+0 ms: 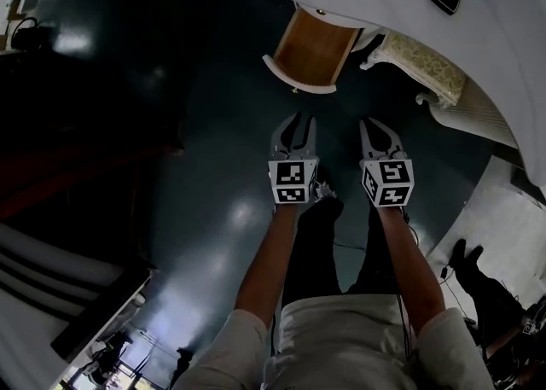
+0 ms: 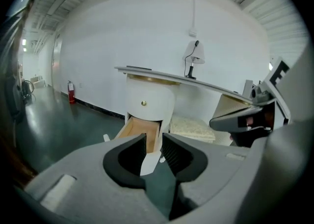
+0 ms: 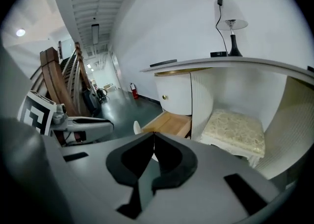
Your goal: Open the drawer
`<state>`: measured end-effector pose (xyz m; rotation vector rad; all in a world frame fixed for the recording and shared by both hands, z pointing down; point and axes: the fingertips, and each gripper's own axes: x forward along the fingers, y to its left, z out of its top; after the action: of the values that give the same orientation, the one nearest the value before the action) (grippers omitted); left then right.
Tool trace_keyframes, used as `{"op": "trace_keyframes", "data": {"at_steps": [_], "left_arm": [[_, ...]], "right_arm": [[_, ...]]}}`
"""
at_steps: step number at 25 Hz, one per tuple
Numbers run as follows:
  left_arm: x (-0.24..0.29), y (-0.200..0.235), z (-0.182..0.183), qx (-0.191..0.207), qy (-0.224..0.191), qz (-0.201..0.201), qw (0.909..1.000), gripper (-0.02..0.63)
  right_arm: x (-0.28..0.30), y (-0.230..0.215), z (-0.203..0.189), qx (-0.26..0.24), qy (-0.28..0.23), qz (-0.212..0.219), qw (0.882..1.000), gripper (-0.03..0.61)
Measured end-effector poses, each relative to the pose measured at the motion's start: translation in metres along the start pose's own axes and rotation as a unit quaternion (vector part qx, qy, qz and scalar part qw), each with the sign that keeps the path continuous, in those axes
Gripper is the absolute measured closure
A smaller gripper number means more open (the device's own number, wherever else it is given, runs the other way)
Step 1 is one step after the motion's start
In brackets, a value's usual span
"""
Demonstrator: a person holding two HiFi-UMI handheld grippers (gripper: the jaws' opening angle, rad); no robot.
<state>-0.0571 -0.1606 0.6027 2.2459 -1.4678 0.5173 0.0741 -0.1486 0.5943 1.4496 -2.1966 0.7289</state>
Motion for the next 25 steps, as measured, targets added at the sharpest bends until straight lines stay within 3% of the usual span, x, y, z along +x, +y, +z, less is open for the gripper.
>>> {"op": "trace_keyframes", "data": {"at_steps": [9, 16, 25], "left_arm": [[-0.066, -0.039, 0.061, -0.021, 0.001, -0.006, 0.9998, 0.506], [-0.114, -0.055, 0.084, -0.023, 0.012, 0.004, 0.9996, 0.506], [-0.154, -0.094, 0.115, -0.022, 0.018, -0.036, 0.9989, 0.506]], "right_arm": [[-0.053, 0.022, 0.026, -0.021, 0.034, 0.024, 0.999, 0.563], [-0.101, 0.045, 0.046, -0.038, 0.043, 0.041, 0.998, 0.563], [-0.139, 0.073, 0.064, -0.051, 0.039, 0.057, 0.996, 0.563]]}}
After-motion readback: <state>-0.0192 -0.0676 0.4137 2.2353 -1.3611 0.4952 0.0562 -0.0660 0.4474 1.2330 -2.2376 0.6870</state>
